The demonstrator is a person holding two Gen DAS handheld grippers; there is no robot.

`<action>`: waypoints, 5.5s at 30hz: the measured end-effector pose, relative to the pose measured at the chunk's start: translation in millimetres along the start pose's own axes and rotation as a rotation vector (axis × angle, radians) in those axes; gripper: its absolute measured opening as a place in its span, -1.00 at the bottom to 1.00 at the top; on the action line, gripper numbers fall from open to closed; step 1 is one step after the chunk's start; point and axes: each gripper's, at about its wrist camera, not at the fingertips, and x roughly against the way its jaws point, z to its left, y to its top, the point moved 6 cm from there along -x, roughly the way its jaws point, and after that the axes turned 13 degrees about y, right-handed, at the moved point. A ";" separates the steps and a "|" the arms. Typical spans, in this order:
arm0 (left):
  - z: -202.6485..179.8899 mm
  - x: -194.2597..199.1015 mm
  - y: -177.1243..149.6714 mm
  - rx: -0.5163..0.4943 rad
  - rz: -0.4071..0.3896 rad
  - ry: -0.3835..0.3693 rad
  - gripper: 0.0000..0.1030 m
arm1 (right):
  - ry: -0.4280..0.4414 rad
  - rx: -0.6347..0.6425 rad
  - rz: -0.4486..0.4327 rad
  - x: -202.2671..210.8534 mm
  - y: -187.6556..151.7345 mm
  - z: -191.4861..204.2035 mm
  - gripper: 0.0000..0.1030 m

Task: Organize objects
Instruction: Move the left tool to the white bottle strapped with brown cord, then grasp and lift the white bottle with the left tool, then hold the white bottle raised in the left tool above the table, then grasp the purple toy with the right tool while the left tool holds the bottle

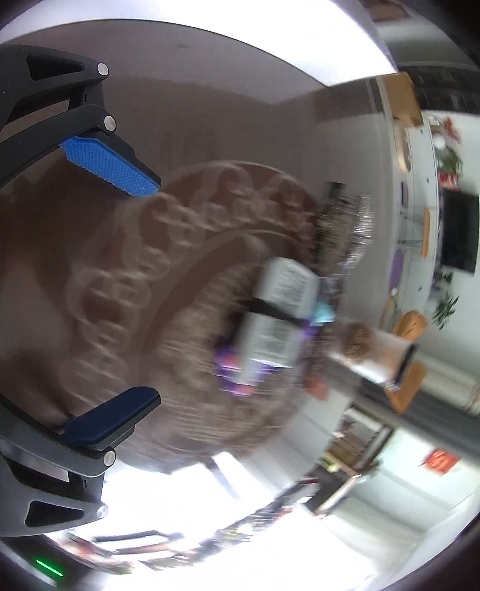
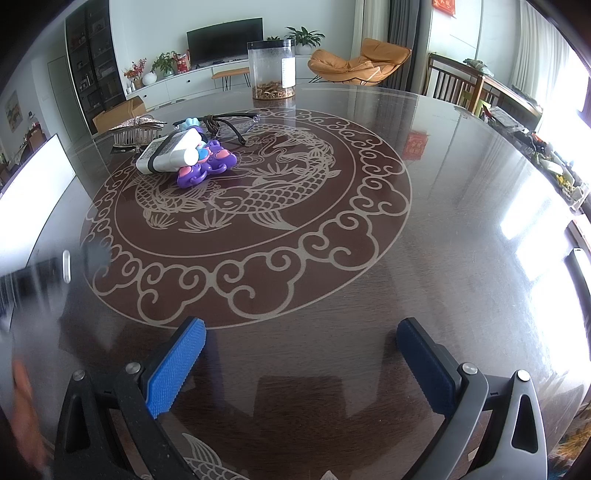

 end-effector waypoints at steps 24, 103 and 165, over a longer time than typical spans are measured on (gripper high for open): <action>11.0 -69.7 42.3 -0.085 -0.013 0.290 1.00 | 0.002 0.001 0.001 -1.8 1.6 0.4 1.00; 82.3 -7.7 -49.7 -0.116 -0.055 0.267 1.00 | 0.003 0.002 0.001 -2.2 2.2 0.6 1.00; 78.8 -1.0 -54.8 -0.140 -0.058 0.246 1.00 | 0.222 0.005 0.026 -30.8 79.6 35.0 1.00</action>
